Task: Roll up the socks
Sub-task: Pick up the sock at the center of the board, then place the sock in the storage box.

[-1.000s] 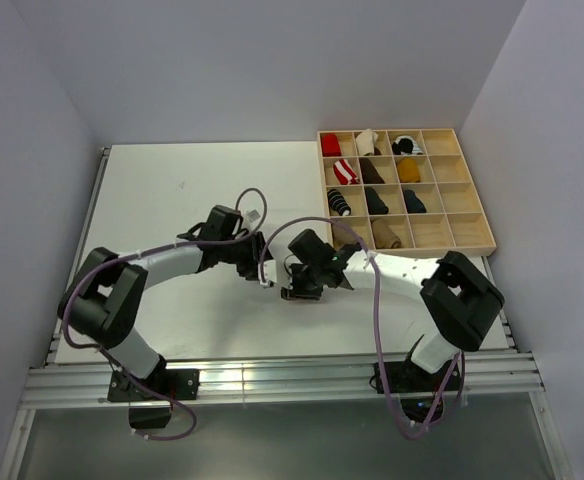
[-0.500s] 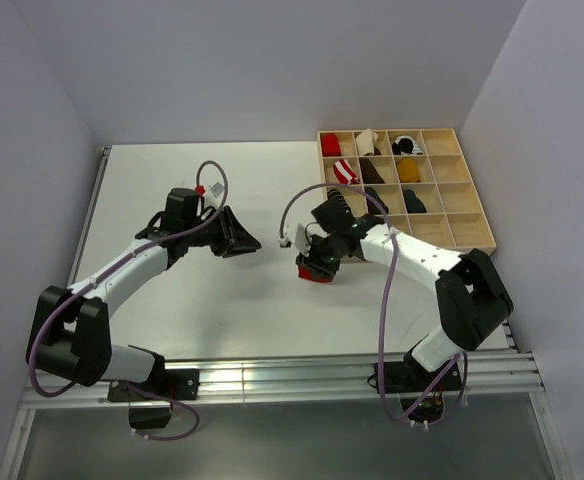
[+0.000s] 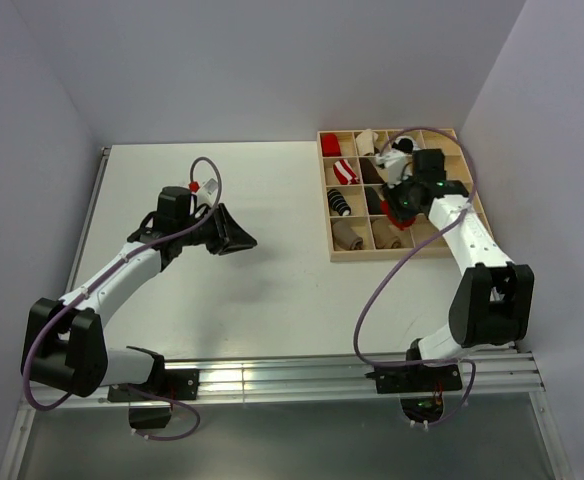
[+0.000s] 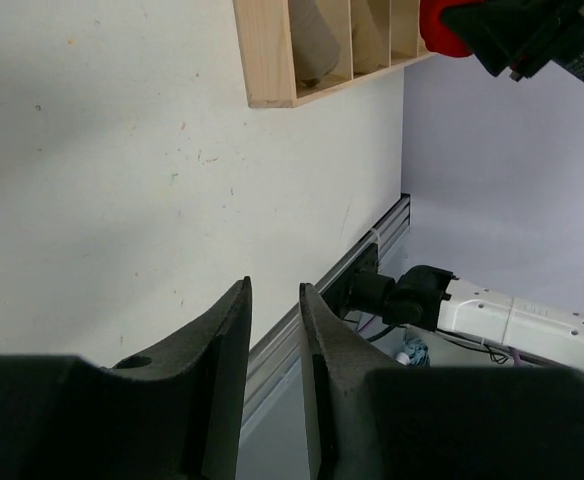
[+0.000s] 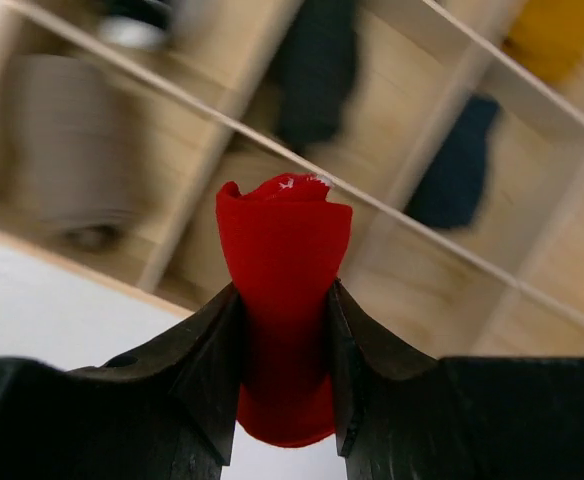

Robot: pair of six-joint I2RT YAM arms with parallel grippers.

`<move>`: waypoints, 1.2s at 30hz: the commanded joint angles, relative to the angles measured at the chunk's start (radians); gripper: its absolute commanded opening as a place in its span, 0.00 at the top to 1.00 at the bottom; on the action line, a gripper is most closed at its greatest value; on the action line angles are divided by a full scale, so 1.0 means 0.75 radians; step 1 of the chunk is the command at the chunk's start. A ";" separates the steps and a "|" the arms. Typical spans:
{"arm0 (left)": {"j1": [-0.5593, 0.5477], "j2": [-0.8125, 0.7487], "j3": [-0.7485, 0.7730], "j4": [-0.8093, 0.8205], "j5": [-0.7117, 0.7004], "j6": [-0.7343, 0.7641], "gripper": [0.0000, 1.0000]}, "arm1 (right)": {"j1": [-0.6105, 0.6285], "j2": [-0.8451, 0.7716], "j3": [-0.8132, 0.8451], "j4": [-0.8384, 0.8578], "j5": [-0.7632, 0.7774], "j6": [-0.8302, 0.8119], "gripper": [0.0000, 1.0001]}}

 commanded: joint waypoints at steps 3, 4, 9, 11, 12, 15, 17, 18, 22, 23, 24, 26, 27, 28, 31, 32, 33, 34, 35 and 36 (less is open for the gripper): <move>0.003 -0.024 0.002 0.135 0.045 -0.035 0.70 | -0.239 0.025 0.024 0.123 0.236 0.102 1.00; 0.001 -0.026 0.008 0.129 0.046 -0.024 0.70 | -0.249 0.029 0.010 0.151 0.276 0.116 1.00; 0.001 -0.012 0.036 0.123 0.052 0.010 0.70 | -0.290 0.086 -0.041 0.278 0.429 0.143 1.00; 0.003 0.000 0.032 0.142 0.078 0.004 0.70 | -0.290 0.131 -0.043 0.294 0.466 0.141 1.00; 0.003 0.004 0.032 0.144 0.088 0.004 0.70 | -0.290 0.141 -0.051 0.313 0.488 0.136 1.00; 0.003 0.009 0.020 0.162 0.111 0.000 0.70 | -0.292 0.180 -0.064 0.344 0.540 0.122 1.00; 0.003 0.017 0.014 0.168 0.121 -0.002 0.70 | -0.292 0.205 -0.074 0.348 0.548 0.122 1.00; 0.001 0.019 0.014 0.170 0.123 0.000 0.70 | -0.292 0.215 -0.074 0.348 0.546 0.122 1.00; 0.003 0.029 0.012 0.172 0.138 0.002 0.70 | -0.292 0.268 -0.078 0.344 0.536 0.128 1.00; 0.001 0.029 0.012 0.172 0.140 0.000 0.70 | -0.292 0.274 -0.090 0.342 0.526 0.126 1.00; 0.003 0.029 0.010 0.174 0.140 0.004 0.70 | -0.290 0.280 -0.096 0.340 0.517 0.126 1.00; 0.003 0.031 0.010 0.170 0.138 0.006 0.70 | -0.290 0.301 -0.109 0.327 0.495 0.122 1.00; 0.003 0.033 0.010 0.170 0.140 0.004 0.70 | -0.290 0.307 -0.117 0.323 0.481 0.120 1.00; 0.003 0.035 0.010 0.172 0.142 0.004 0.70 | -0.290 0.315 -0.129 0.321 0.474 0.120 1.00; 0.003 0.045 0.004 0.183 0.146 0.000 0.70 | -0.290 0.341 -0.135 0.311 0.436 0.116 1.00; 0.003 0.045 0.002 0.185 0.146 -0.004 0.70 | -0.292 0.348 -0.135 0.305 0.427 0.122 1.00; 0.003 0.049 0.000 0.191 0.148 -0.004 0.70 | -0.292 0.356 -0.129 0.297 0.413 0.132 1.00; 0.003 0.053 -0.002 0.191 0.150 -0.004 0.70 | -0.292 0.376 -0.111 0.272 0.374 0.134 1.00; 0.003 0.054 -0.002 0.193 0.154 -0.008 0.70 | -0.292 0.387 -0.101 0.260 0.358 0.138 1.00; 0.003 0.054 -0.004 0.197 0.152 -0.008 0.70 | -0.292 0.393 -0.095 0.252 0.344 0.145 1.00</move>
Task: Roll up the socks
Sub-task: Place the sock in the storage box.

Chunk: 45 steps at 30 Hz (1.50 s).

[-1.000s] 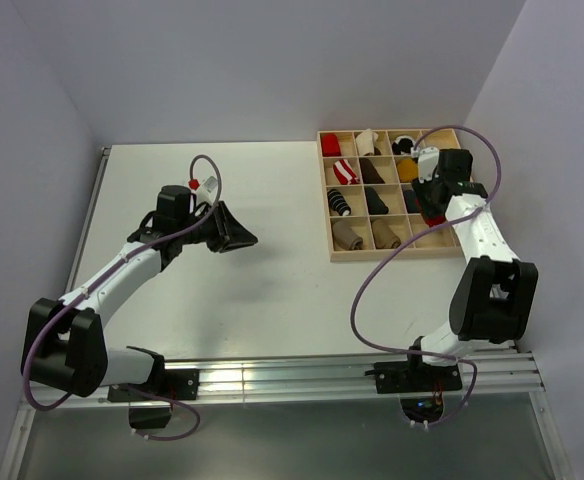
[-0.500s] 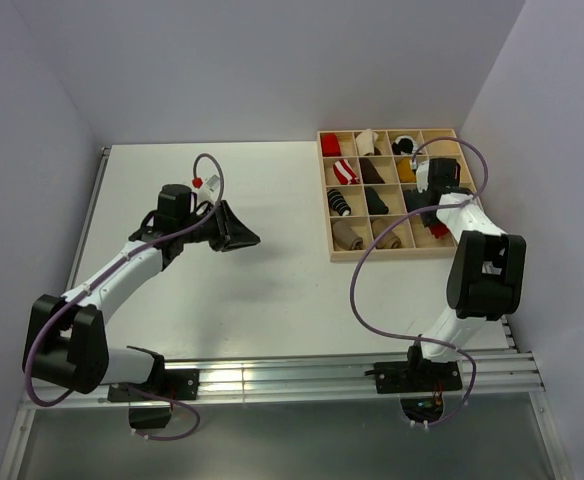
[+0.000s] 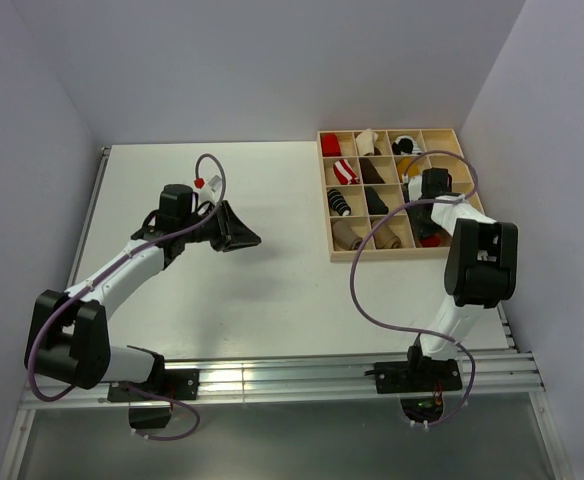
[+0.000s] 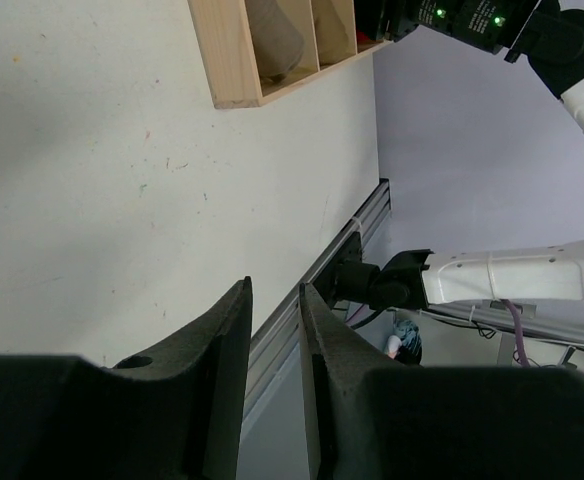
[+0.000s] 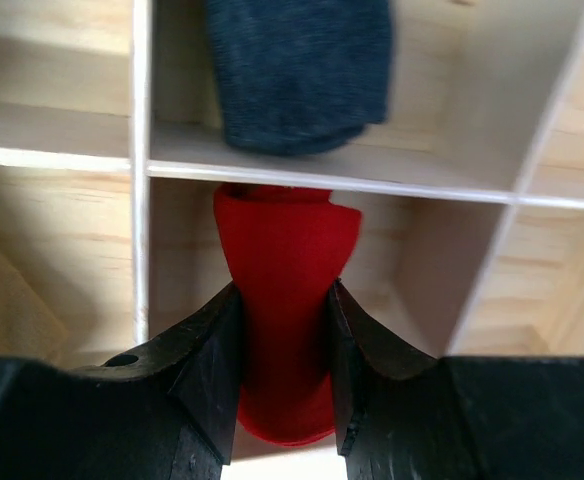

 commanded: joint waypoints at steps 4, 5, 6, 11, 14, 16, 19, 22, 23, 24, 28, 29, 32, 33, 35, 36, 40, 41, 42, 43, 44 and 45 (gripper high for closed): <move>0.003 0.000 -0.005 0.052 0.034 0.007 0.70 | -0.005 0.086 0.112 -0.109 -0.132 0.037 1.00; 0.001 0.004 -0.008 0.052 0.034 0.007 0.70 | -0.009 0.092 0.122 -0.137 -0.177 0.041 1.00; 0.001 0.004 -0.008 0.052 0.038 0.009 0.70 | -0.011 0.102 0.136 -0.152 -0.186 0.049 1.00; 0.003 0.010 -0.003 0.048 0.040 0.011 0.70 | -0.015 0.147 0.175 -0.221 -0.241 0.049 1.00; 0.003 0.012 0.001 0.046 0.043 0.013 0.70 | -0.025 0.147 0.181 -0.250 -0.261 0.057 1.00; 0.001 0.019 0.001 0.046 0.047 0.013 0.70 | -0.031 0.141 0.188 -0.266 -0.267 0.059 0.95; 0.003 0.023 -0.003 0.052 0.051 0.009 0.70 | -0.042 0.135 0.200 -0.303 -0.282 0.061 0.85; 0.001 0.023 -0.003 0.048 0.051 0.011 0.70 | -0.046 0.127 0.200 -0.320 -0.290 0.059 0.74; 0.001 0.025 -0.003 0.048 0.051 0.013 0.70 | -0.048 0.127 0.202 -0.326 -0.292 0.061 0.72; 0.001 0.025 -0.001 0.048 0.051 0.015 0.70 | -0.050 0.125 0.204 -0.328 -0.290 0.061 0.69; 0.001 0.027 -0.003 0.052 0.051 0.011 0.70 | -0.058 0.119 0.220 -0.346 -0.282 0.074 0.61; 0.001 0.027 -0.005 0.052 0.051 0.013 0.70 | -0.060 0.117 0.224 -0.350 -0.282 0.076 0.59; 0.003 0.031 -0.008 0.056 0.051 0.009 0.70 | -0.064 0.112 0.231 -0.367 -0.284 0.080 0.55; 0.001 0.031 -0.008 0.056 0.055 0.011 0.70 | -0.066 0.110 0.235 -0.371 -0.282 0.082 0.53; 0.001 0.033 -0.010 0.061 0.057 0.009 0.70 | -0.070 0.110 0.235 -0.379 -0.276 0.082 0.50; 0.001 0.033 -0.008 0.059 0.055 0.011 0.70 | -0.072 0.110 0.235 -0.383 -0.274 0.082 0.49; 0.001 0.035 -0.010 0.063 0.055 0.011 0.70 | -0.085 0.100 0.243 -0.397 -0.290 0.088 0.47; 0.001 0.035 -0.010 0.065 0.057 0.007 0.70 | -0.087 0.096 0.245 -0.399 -0.294 0.094 0.46; 0.001 0.037 -0.012 0.065 0.059 0.009 0.70 | -0.093 0.088 0.253 -0.412 -0.308 0.094 0.46; 0.001 0.039 -0.012 0.067 0.059 0.009 0.70 | -0.095 0.086 0.259 -0.416 -0.314 0.098 0.45; 0.001 0.039 -0.010 0.065 0.059 0.009 0.70 | -0.097 0.084 0.265 -0.426 -0.323 0.098 0.45; 0.001 0.041 -0.012 0.067 0.057 0.009 0.70 | -0.101 0.082 0.277 -0.432 -0.343 0.098 0.45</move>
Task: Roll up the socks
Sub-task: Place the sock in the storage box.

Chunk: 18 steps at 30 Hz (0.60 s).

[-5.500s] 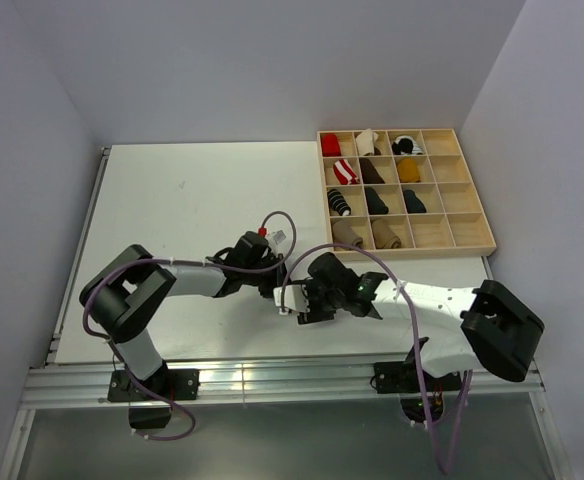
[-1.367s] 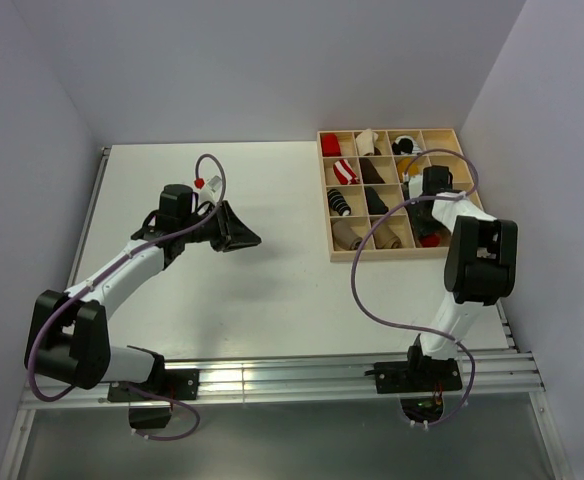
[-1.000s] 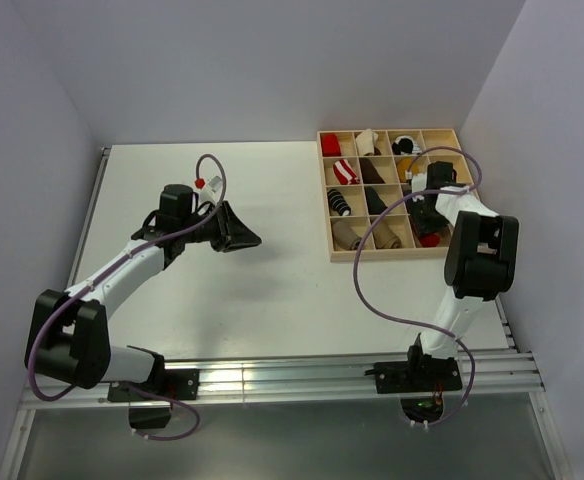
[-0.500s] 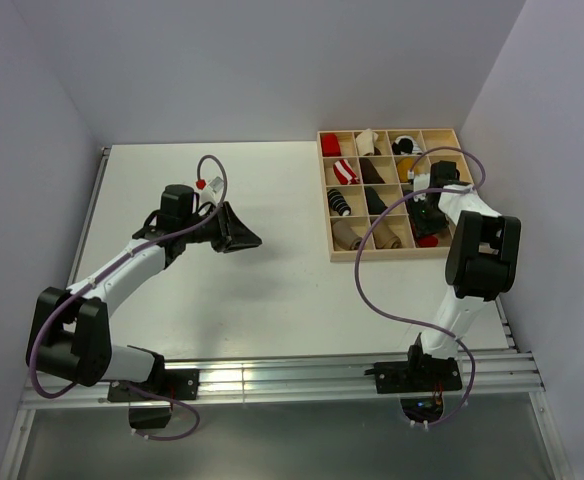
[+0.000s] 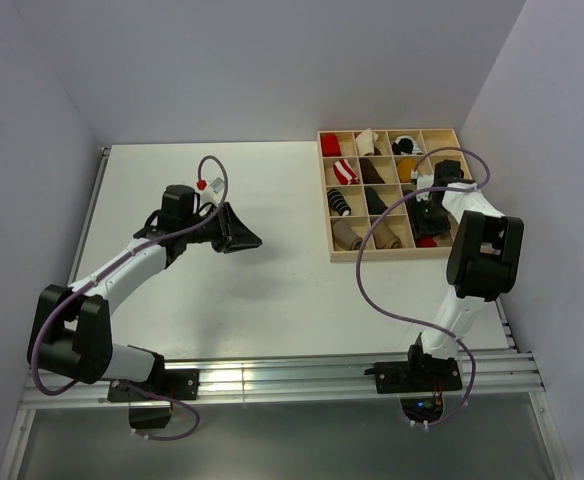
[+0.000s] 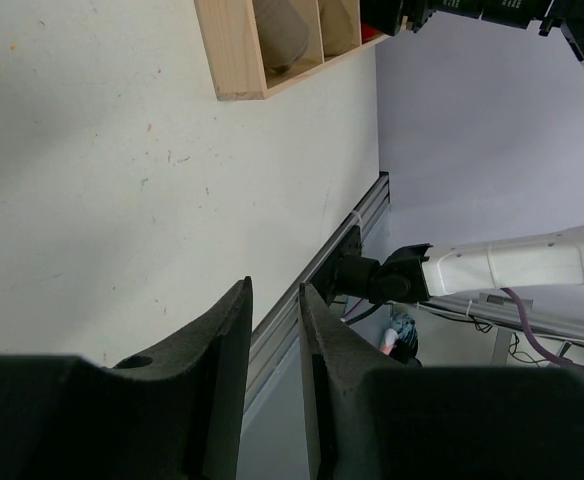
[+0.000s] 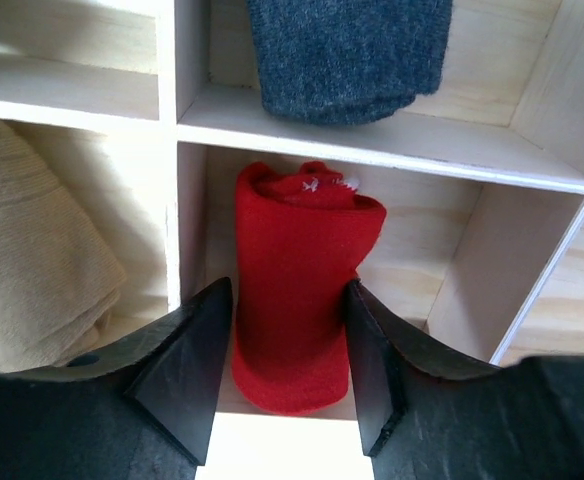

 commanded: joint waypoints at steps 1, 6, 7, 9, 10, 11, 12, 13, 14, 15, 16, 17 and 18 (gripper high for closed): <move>0.001 0.002 -0.006 0.055 0.037 0.007 0.70 | -0.017 -0.026 0.063 -0.098 -0.077 0.031 0.44; 0.001 0.002 -0.001 0.049 0.035 0.009 0.70 | -0.027 -0.034 0.077 -0.123 -0.091 0.029 0.43; 0.001 0.002 0.001 0.047 0.033 0.009 0.70 | -0.031 -0.034 0.079 -0.127 -0.099 0.029 0.43; 0.001 0.002 -0.001 0.047 0.031 0.013 0.70 | -0.035 -0.046 0.088 -0.135 -0.101 0.031 0.42; 0.001 0.002 -0.001 0.047 0.031 0.011 0.70 | -0.038 -0.053 0.088 -0.137 -0.097 0.031 0.42; 0.001 0.002 -0.001 0.047 0.033 0.011 0.70 | -0.040 -0.067 0.092 -0.139 -0.101 0.033 0.42; 0.003 0.004 -0.003 0.047 0.033 0.009 0.70 | -0.042 -0.073 0.096 -0.145 -0.101 0.033 0.42; 0.001 0.004 -0.003 0.047 0.031 0.009 0.70 | -0.046 -0.079 0.100 -0.152 -0.105 0.031 0.42; 0.001 0.004 -0.003 0.047 0.033 0.009 0.70 | -0.048 -0.089 0.106 -0.158 -0.107 0.029 0.42; 0.001 0.008 -0.001 0.047 0.035 0.013 0.70 | -0.050 -0.098 0.108 -0.166 -0.105 0.027 0.42; 0.001 0.006 -0.001 0.043 0.035 0.011 0.70 | -0.052 -0.106 0.108 -0.166 -0.105 0.026 0.42; 0.001 0.006 0.001 0.041 0.033 0.015 0.70 | -0.054 -0.122 0.104 -0.166 -0.105 0.024 0.42; 0.001 0.004 0.003 0.037 0.031 0.019 0.70 | -0.054 -0.132 0.102 -0.166 -0.109 0.022 0.42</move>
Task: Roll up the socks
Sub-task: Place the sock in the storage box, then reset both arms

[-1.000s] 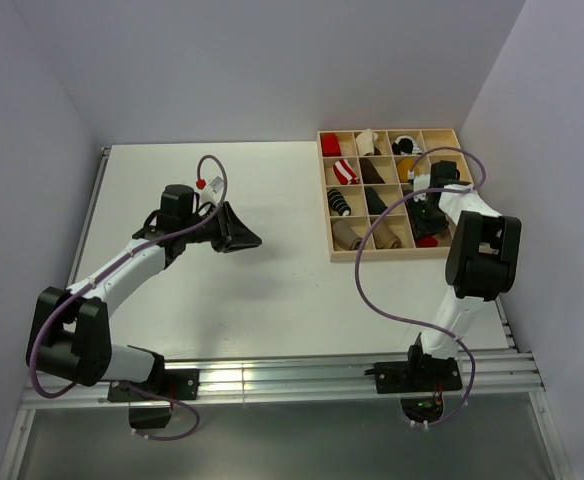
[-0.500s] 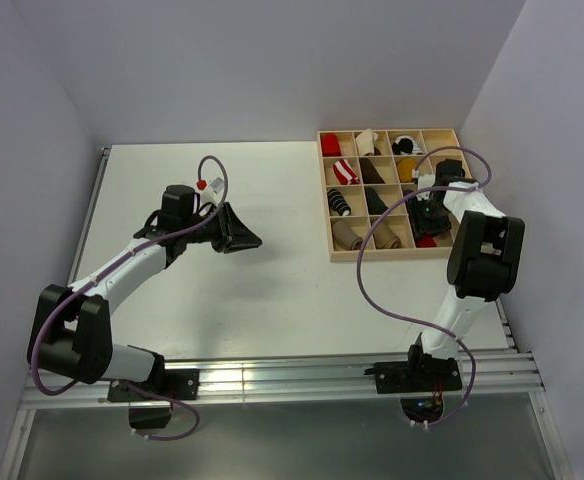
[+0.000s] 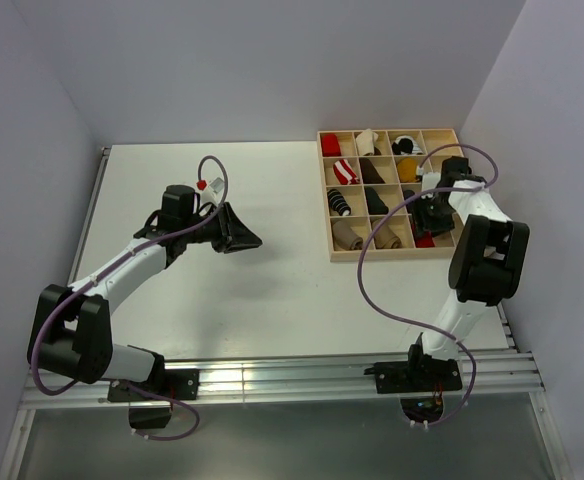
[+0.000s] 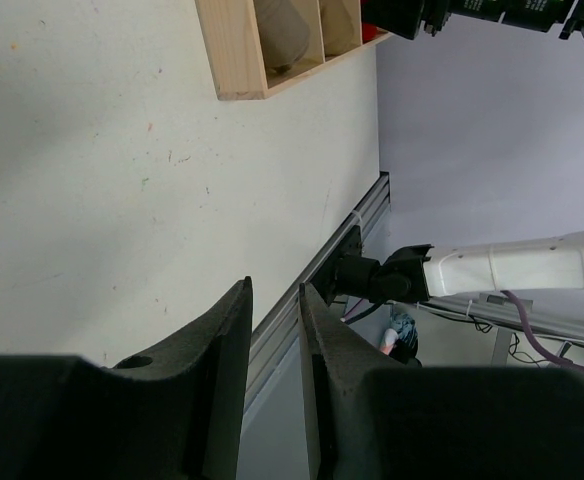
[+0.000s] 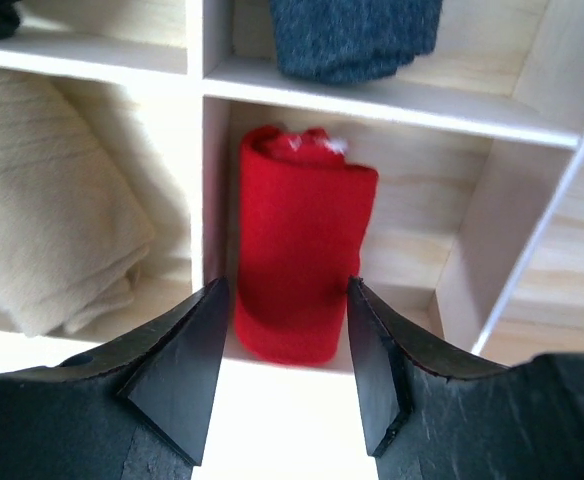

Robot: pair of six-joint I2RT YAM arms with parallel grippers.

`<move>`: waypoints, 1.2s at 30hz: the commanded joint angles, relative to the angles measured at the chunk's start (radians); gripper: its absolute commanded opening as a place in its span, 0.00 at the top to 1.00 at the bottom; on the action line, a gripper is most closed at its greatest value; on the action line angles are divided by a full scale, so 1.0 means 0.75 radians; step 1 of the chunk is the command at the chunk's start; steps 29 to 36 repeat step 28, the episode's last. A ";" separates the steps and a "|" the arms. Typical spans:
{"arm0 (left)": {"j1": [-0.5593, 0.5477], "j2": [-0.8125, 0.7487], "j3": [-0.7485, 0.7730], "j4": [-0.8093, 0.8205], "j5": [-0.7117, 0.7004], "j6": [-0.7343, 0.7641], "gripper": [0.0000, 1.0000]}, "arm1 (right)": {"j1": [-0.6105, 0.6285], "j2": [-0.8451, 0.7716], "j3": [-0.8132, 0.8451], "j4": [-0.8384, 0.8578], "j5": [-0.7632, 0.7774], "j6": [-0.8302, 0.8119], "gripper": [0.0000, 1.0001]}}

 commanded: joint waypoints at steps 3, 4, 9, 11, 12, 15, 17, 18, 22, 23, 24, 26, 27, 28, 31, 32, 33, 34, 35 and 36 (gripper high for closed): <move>0.001 0.005 0.007 0.027 0.021 0.023 0.70 | -0.019 -0.124 0.058 -0.074 -0.048 0.010 0.42; 0.001 0.007 0.009 0.025 0.019 0.023 0.70 | -0.019 -0.132 0.064 -0.083 -0.055 0.008 0.42; 0.001 -0.001 0.031 -0.012 -0.005 0.048 0.70 | -0.019 -0.247 0.101 -0.128 -0.116 -0.005 0.41; 0.003 -0.005 0.050 -0.022 -0.016 0.056 0.70 | -0.019 -0.326 0.130 -0.146 -0.167 -0.013 0.41; 0.001 -0.007 0.054 -0.030 -0.022 0.060 0.70 | -0.019 -0.353 0.146 -0.179 -0.185 -0.007 0.41; 0.001 -0.011 0.066 -0.041 -0.038 0.070 0.71 | -0.019 -0.490 0.199 -0.240 -0.324 -0.019 0.40; 0.001 -0.013 0.076 -0.067 -0.054 0.082 0.70 | -0.019 -0.608 0.212 -0.254 -0.414 -0.033 0.39; 0.001 -0.011 0.088 -0.079 -0.077 0.097 0.70 | -0.017 -0.648 0.210 -0.259 -0.439 -0.035 0.37; 0.001 -0.001 0.111 -0.108 -0.097 0.101 0.70 | -0.017 -0.844 0.169 -0.275 -0.549 -0.058 0.35; 0.001 -0.001 0.113 -0.110 -0.104 0.103 0.70 | -0.015 -0.873 0.140 -0.269 -0.564 -0.056 0.35; 0.001 0.001 0.125 -0.118 -0.108 0.103 0.70 | -0.013 -0.893 0.128 -0.269 -0.580 -0.060 0.35; 0.001 0.001 0.142 -0.137 -0.126 0.107 0.70 | -0.011 -0.946 0.105 -0.275 -0.584 -0.070 0.35; 0.003 0.001 0.158 -0.153 -0.132 0.109 0.70 | -0.011 -0.965 0.097 -0.273 -0.588 -0.074 0.35; 0.001 -0.001 0.166 -0.161 -0.142 0.111 0.70 | -0.011 -0.981 0.087 -0.271 -0.590 -0.082 0.34; 0.001 -0.001 0.166 -0.161 -0.142 0.111 0.70 | -0.011 -0.981 0.087 -0.271 -0.590 -0.082 0.34; 0.001 -0.001 0.166 -0.161 -0.142 0.111 0.70 | -0.011 -0.981 0.087 -0.271 -0.590 -0.082 0.34; 0.001 -0.001 0.166 -0.161 -0.142 0.111 0.70 | -0.011 -0.981 0.087 -0.271 -0.590 -0.082 0.34; 0.001 -0.001 0.166 -0.161 -0.142 0.111 0.70 | -0.011 -0.981 0.087 -0.271 -0.590 -0.082 0.34; 0.001 -0.001 0.166 -0.161 -0.142 0.111 0.70 | -0.011 -0.981 0.087 -0.271 -0.590 -0.082 0.34; 0.001 -0.001 0.166 -0.161 -0.142 0.111 0.70 | -0.011 -0.981 0.087 -0.271 -0.590 -0.082 0.34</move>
